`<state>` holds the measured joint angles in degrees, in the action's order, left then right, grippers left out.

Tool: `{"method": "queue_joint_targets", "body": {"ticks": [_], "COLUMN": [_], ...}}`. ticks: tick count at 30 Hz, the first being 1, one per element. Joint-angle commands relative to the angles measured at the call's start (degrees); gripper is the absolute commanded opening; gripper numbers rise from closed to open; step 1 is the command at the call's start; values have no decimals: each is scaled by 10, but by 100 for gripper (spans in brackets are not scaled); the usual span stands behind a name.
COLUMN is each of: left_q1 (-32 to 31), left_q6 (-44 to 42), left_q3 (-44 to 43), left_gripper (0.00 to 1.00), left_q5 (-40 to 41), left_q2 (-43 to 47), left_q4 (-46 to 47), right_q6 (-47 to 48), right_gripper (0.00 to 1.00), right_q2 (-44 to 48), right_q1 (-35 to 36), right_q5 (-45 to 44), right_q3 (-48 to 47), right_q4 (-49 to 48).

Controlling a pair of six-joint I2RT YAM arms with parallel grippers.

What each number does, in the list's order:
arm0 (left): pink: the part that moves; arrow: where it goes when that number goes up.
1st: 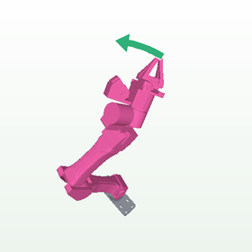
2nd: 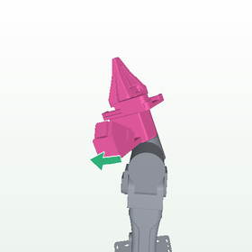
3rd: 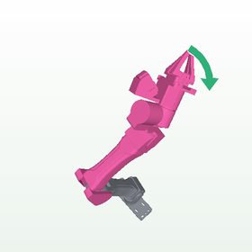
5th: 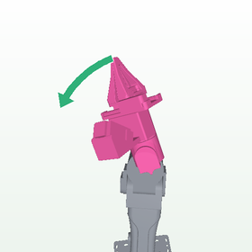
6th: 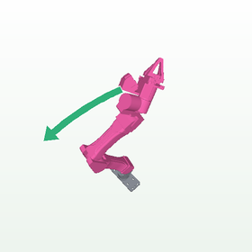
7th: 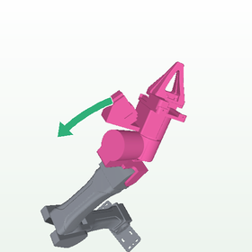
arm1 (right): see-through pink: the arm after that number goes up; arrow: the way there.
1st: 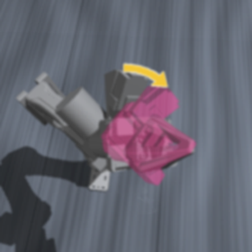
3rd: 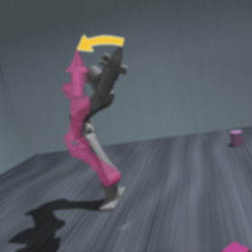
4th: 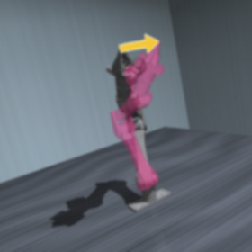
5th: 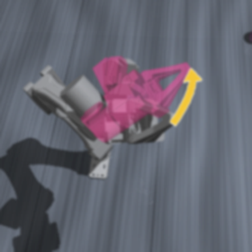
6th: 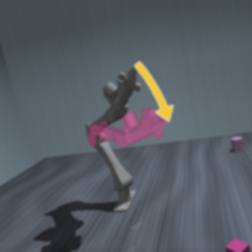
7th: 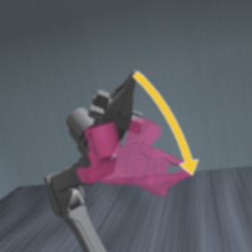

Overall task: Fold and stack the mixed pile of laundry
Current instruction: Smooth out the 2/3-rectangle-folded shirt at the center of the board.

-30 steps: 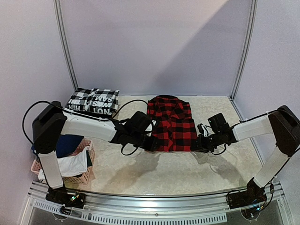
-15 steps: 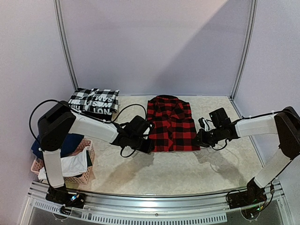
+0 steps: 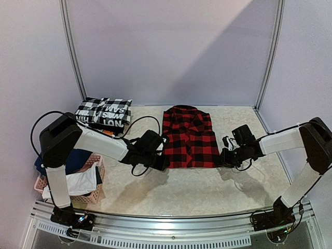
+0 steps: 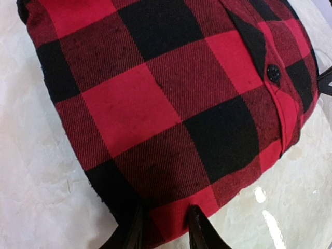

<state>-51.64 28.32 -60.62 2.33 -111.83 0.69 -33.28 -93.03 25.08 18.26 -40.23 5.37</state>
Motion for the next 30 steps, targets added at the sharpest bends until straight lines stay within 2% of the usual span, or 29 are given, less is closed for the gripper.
{"method": "queue_joint_targets", "body": {"ticks": [1,9,14,16,19,21,25,30], "left_q1": [-2,-5,-14,-18,-18,-18,-18,-10], "left_q6": [-4,-10,-72,-91,-84,-73,-54,-40], "left_q3": [21,47,53,44,38,49,71,70], "left_gripper": [32,33,45,50,57,62,72,70], "left_q5": [10,20,54,87,111,101,72,52], "left_q2": [9,49,89,94,99,105,109,83], "left_q4": [-34,-40,-66,-93,-107,-90,-42,-18], "right_q6": [3,-6,-12,-15,-25,-33,-41,-42], "right_gripper": [16,20,27,35,59,66,68,66], "right_q2": [29,87,150,170,181,176,135,69], "right_q1": [-2,5,8,7,8,4,-7,-12], "right_q5": [-60,-67,-33,-29,-24,-16,9,24], "right_q3": [25,39,44,48,57,63,64,51], "right_q4": [63,95,96,90,67,44,-1,-32]}}
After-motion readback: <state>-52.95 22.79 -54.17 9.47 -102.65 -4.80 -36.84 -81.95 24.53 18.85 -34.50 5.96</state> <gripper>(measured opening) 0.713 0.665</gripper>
